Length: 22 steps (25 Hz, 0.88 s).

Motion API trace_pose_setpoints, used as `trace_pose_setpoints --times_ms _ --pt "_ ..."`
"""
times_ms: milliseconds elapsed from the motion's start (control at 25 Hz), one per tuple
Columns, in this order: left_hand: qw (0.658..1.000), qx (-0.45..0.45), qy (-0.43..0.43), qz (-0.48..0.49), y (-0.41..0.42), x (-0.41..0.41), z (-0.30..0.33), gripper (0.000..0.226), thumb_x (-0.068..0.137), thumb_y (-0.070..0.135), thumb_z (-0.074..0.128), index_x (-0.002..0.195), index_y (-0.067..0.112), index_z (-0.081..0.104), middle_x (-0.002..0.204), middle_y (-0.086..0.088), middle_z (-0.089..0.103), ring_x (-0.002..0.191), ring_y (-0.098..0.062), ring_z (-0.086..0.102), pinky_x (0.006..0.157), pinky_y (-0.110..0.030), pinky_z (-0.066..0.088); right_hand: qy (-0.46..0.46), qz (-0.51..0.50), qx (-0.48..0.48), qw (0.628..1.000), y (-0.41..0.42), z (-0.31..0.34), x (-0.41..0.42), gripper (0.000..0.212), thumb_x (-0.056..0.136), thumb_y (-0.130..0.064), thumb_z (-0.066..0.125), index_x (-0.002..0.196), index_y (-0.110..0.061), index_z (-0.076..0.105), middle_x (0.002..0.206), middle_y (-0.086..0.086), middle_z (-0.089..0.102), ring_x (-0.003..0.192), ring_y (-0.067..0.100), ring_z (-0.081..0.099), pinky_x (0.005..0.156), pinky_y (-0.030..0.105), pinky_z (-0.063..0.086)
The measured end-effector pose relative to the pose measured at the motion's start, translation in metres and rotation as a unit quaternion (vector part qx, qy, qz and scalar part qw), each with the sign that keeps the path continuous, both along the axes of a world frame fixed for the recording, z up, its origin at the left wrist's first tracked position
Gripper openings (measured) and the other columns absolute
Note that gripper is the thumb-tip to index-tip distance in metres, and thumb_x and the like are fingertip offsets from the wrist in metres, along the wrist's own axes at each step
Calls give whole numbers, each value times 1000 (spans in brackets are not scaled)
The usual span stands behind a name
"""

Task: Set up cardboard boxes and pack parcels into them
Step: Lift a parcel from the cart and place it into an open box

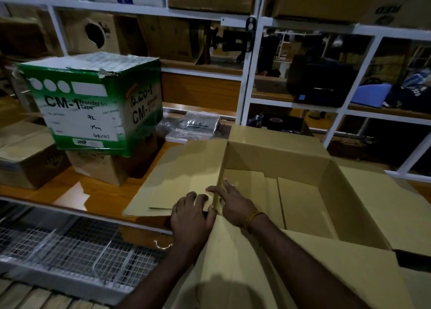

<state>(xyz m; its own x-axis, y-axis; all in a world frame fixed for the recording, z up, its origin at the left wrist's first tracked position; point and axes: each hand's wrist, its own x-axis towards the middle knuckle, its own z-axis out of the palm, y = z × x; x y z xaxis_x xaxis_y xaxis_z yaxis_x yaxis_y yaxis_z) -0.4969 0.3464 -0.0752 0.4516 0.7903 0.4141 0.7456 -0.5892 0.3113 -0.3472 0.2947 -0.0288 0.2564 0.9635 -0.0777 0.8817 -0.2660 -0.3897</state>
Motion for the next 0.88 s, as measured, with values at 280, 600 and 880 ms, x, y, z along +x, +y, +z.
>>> trace_pose_setpoints --times_ms 280,600,880 --pt "998 -44 42 2 -4 21 27 44 92 51 50 130 32 58 134 -2 56 122 -23 53 103 -46 39 -38 -84 66 994 -30 -3 5 67 92 -20 47 145 -52 21 165 6 10 146 28 30 103 46 45" --pt "981 -53 -9 -184 -92 97 54 43 94 39 59 136 28 55 146 -6 46 127 -26 50 98 -39 47 -67 -208 102 970 -156 11 61 59 93 -22 50 148 -37 33 159 6 22 140 28 35 109 42 38" --pt "947 -46 14 -319 -244 188 61 55 94 37 60 146 29 43 154 -10 34 131 -31 46 97 -41 48 -105 -331 129 929 -337 32 113 60 94 -24 53 149 -34 32 159 10 17 134 33 41 103 42 44"
